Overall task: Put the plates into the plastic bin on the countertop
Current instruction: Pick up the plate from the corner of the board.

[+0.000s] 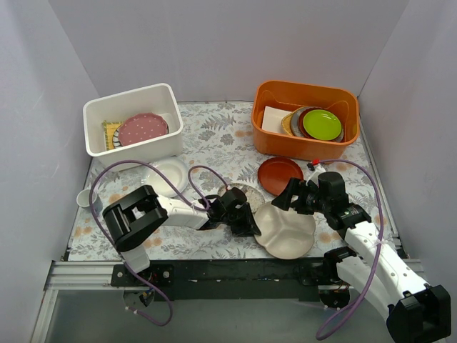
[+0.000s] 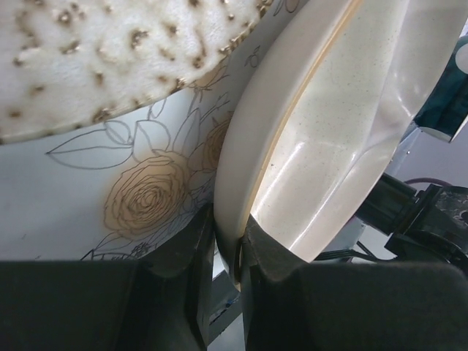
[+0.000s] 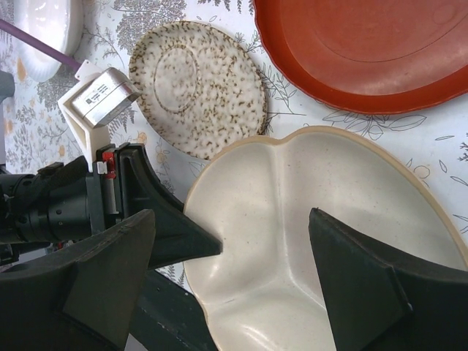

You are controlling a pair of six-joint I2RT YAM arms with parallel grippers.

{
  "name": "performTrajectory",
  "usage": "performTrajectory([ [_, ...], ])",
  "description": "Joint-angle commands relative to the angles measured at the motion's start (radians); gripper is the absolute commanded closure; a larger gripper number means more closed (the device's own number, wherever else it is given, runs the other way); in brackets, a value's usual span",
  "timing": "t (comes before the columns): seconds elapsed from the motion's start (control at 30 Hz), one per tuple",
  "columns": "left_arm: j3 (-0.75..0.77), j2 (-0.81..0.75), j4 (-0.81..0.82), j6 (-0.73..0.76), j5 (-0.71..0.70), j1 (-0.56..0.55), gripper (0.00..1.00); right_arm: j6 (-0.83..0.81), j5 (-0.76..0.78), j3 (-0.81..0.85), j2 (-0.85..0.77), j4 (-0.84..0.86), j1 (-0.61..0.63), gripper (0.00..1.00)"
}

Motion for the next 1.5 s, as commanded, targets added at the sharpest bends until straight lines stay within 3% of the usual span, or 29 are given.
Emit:
performTrajectory([
  [0.0,-0.013,-0.097,-0.013,0.029,-0.019,-0.003,1.0,-0.016,-0.01,0.004,-0.018,0.018,-0.008,0.07],
  [0.43,-0.038,-0.235,-0.105,0.069,-0.034,-0.008,1.0,-0.017,-0.004,0.001,-0.026,0.015,-0.012,0.07],
  [0.97,-0.079,-0.488,-0.292,0.121,-0.16,-0.003,1.0,-0.016,-0.007,-0.013,-0.006,0.021,-0.017,0.02],
  [1.2,-0.065,-0.572,-0.375,0.151,-0.18,0.055,1.0,-0.013,0.001,-0.012,-0.01,0.017,-0.02,0.02],
  [1.47,-0.059,-0.667,-0.393,0.181,-0.105,0.158,1.0,-0.014,0.002,-0.012,-0.016,0.011,-0.026,0.02],
])
